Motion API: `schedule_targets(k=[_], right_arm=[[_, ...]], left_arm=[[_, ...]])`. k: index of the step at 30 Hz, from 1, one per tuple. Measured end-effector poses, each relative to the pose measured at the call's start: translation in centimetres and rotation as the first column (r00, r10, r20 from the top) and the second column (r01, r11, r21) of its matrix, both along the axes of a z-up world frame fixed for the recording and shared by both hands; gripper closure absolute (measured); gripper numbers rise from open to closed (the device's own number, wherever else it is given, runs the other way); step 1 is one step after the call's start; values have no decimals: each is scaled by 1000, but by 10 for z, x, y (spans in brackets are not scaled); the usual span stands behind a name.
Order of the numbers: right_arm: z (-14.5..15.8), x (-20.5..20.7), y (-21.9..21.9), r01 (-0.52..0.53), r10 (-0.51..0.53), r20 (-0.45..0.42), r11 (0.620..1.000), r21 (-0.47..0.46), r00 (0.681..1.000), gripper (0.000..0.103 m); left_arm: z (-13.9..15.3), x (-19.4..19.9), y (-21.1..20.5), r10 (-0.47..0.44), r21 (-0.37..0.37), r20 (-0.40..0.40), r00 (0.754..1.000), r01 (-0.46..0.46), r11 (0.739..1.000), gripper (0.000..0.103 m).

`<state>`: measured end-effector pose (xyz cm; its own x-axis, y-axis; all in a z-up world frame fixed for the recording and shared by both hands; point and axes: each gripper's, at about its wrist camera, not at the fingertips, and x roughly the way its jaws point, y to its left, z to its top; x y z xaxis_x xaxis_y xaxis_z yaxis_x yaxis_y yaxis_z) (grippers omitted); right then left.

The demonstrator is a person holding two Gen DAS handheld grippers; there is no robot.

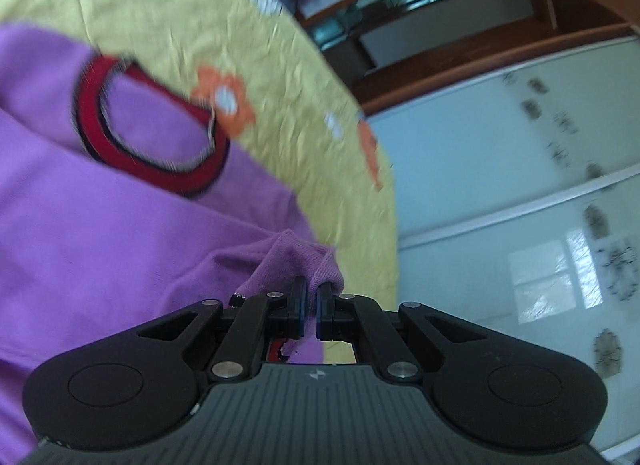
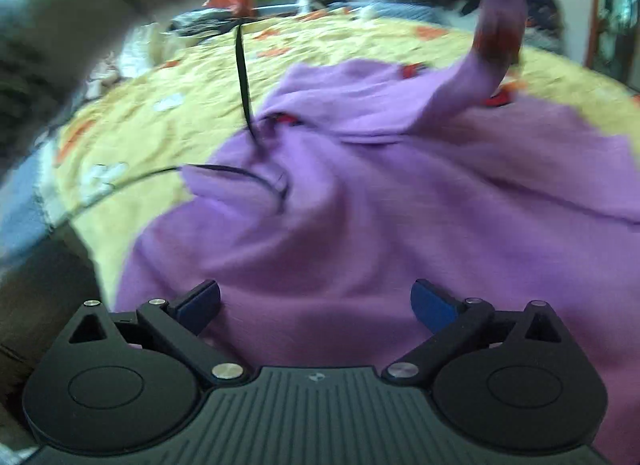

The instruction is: Fold small clothes

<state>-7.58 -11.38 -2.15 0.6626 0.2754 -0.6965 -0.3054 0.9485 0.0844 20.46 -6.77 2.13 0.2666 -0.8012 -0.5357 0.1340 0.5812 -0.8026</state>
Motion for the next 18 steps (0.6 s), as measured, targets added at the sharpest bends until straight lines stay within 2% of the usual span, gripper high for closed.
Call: schedule_targets(k=[2,6,7,8,9,10,11,14,16,17,18], right_arm=[[5,-6,-13,30,-30,19,999,-21,999,1],[4,-2,-44,111,-110,-8,992,61,994,0],[2,1,-50,130,-128,-20,989,75,992,0],[1,6,-55,143,-141,-28,986,86,990,0],[1,9,-61,160,-158,-24,983,92,987,0],[2,11,-68,181,-181,-11,979,98,983,1],[3,15,-76,198,-199,3,974,113,980,1],[6,27,-103,240,-251,47,956,170,967,1],[6,44,-125,275,-293,64,939,207,954,1],[5,55,-129,314,-329,73,934,168,941,2],[6,65,-128,337,-345,117,938,88,931,5]], left_arm=[[-17,8,-18,-21,26,-14,1000,22,999,99],[-44,17,-51,-83,27,-53,995,85,996,98],[-49,17,-56,-117,11,-82,990,118,993,88],[-52,15,-57,-144,8,-118,983,146,989,63],[-49,11,-52,-154,3,-123,980,155,988,51],[-43,7,-42,-159,-8,-84,984,159,987,32],[-31,0,-27,-162,-9,-25,987,161,987,20],[-4,-16,28,-140,51,129,982,134,990,15],[5,-24,66,-102,167,225,969,65,984,12],[6,-27,83,-87,249,265,960,18,968,11],[1,-27,96,-80,326,290,954,-20,945,11]])
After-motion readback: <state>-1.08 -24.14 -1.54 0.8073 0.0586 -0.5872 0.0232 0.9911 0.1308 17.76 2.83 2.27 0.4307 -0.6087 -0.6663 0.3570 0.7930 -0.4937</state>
